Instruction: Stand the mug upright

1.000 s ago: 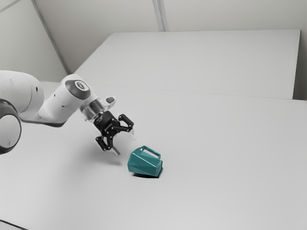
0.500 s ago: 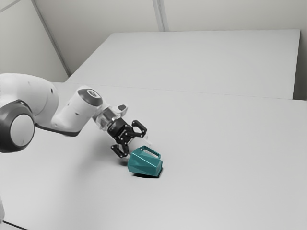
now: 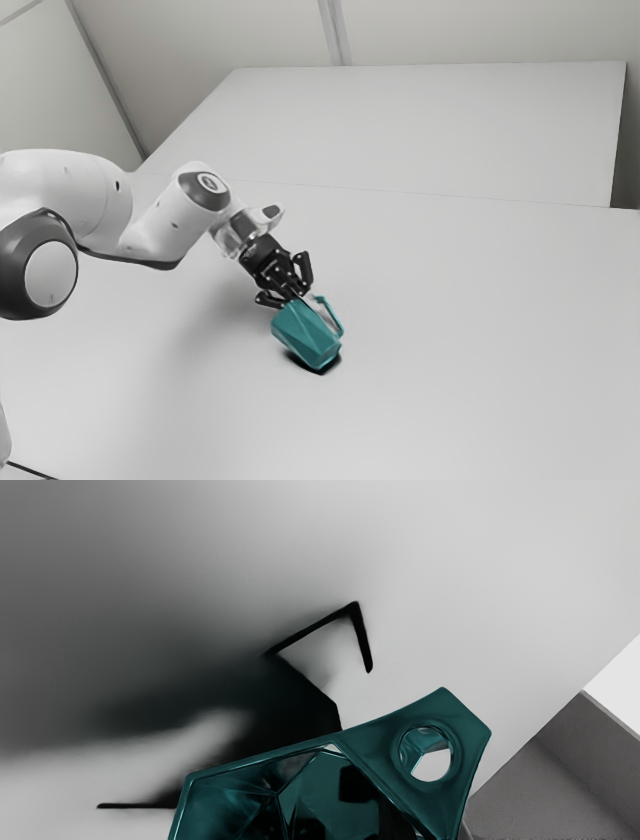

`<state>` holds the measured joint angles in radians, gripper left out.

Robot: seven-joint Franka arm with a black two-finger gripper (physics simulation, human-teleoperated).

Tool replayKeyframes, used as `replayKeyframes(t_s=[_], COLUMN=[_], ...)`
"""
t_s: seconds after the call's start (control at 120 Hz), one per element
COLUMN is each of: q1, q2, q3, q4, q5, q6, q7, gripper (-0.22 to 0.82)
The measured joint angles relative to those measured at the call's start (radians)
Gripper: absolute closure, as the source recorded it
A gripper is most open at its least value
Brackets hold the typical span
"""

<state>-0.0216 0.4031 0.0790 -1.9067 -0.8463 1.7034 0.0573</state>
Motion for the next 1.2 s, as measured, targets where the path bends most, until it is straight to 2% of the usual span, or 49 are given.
replayKeyframes(t_s=[0.133,0.292,0.592,0.942,1.2], q1=[-0.011,-0.034,-0.057,-0.057,-0.056], q2=[-0.014,-0.103,-0.253,-0.316,-0.323], q3=[-0.002,-0.002,-0.034,-0.038,-0.038], q4=[0.006,0.003,-0.012,-0.096,-0.145], q5=[0.009,0.088,0.447,0.798,0.901], q6=[0.002,0.012,0.101,0.277,0.398], q7=[-0.013,-0.040,-0.085,-0.093,-0.069], gripper=[0.77,0.78,0.79,0.79,0.79])
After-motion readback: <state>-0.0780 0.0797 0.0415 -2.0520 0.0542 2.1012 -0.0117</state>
